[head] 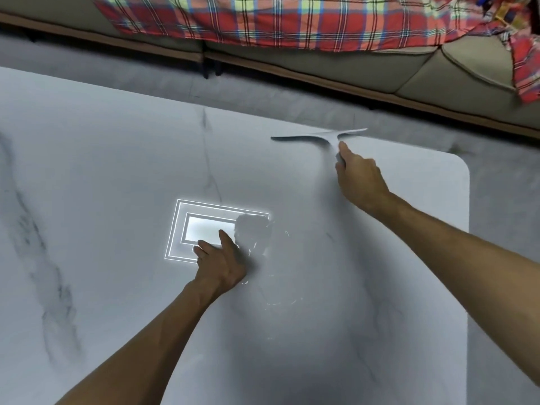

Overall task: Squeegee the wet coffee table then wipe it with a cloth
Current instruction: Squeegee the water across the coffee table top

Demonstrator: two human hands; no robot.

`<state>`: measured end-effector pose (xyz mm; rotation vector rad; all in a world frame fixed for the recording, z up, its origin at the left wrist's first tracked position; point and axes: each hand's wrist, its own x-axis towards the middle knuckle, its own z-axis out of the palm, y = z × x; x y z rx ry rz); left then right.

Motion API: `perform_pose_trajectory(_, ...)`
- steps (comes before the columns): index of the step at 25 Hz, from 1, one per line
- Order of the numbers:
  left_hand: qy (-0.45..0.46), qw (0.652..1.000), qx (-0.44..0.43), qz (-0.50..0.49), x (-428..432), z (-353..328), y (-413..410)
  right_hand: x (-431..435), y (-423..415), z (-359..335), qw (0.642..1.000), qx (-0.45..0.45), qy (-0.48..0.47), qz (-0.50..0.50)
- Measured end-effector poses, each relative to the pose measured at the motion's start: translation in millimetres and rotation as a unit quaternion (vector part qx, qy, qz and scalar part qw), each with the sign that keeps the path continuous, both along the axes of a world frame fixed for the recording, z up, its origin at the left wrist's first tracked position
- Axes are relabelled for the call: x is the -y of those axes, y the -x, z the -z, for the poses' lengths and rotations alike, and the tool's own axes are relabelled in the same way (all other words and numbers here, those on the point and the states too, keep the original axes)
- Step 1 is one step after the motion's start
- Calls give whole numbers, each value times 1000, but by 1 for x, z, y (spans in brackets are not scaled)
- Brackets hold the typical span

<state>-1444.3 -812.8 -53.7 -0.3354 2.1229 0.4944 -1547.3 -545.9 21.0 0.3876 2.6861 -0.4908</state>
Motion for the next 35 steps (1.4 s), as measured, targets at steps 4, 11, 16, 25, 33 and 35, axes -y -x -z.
perform_pose_trajectory(4, 13, 1000, -16, 2, 0, -7, 1, 9, -70, -8, 999, 36, 40, -6)
perform_pose_trajectory(11, 8, 1000, -7, 26, 0, -13, 2, 9, -139, -45, 985, 163, 60, -3)
perform_pose_trajectory(16, -5, 1000, -4, -3, 0, -13, 2, 14, -40, -37, 999, 4, 14, -40)
perform_pose_trajectory(25, -37, 997, -58, -37, 12, -8, -9, 79, -67, -5, 995, 37, 60, -70)
perform_pose_trajectory(33, -27, 989, -142, -25, 56, -9, -75, 74, -166, -5, 983, 73, 20, -166)
perform_pose_trajectory(35, -3, 991, -131, -8, 64, -16, -103, 68, -189, -13, 981, 91, 12, -172)
